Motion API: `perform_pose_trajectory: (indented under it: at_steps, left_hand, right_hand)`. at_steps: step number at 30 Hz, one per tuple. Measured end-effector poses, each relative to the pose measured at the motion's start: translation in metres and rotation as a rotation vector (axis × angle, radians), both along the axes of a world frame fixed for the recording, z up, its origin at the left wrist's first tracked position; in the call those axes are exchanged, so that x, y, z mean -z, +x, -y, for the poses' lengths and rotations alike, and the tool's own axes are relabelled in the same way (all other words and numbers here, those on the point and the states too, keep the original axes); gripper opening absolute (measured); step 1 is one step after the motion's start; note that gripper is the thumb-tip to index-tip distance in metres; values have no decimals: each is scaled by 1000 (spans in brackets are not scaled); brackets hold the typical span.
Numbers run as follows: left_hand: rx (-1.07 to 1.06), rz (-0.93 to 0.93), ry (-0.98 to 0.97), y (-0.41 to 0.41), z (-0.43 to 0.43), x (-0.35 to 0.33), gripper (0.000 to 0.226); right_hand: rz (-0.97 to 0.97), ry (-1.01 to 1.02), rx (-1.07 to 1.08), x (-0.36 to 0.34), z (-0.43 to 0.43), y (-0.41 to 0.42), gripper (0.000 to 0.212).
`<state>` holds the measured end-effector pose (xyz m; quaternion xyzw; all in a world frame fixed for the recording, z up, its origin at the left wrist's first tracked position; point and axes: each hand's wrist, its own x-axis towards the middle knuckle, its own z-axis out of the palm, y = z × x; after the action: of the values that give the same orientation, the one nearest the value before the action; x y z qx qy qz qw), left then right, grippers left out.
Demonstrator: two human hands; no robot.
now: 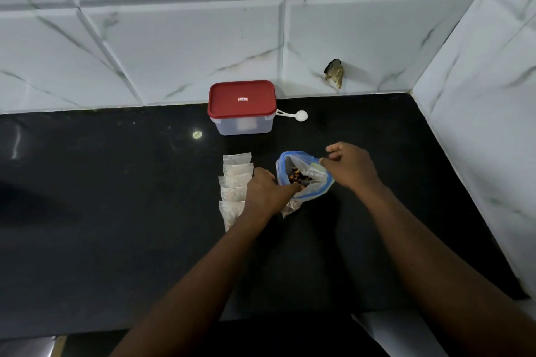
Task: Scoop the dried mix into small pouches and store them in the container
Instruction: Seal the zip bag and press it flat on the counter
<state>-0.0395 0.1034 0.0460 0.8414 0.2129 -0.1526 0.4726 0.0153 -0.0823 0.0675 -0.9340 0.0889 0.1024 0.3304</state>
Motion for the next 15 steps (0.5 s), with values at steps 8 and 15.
perform_pose_trajectory:
  at_steps: [8,15]
  left_hand:
    - [-11,70,-119,-1,-3,-10,28]
    - [23,127,-81,18,-27,-33,11]
  right_hand:
    - [-182,-77,-136,18,-14,29,14]
    - [-71,-126,-16,-9,2,33,12]
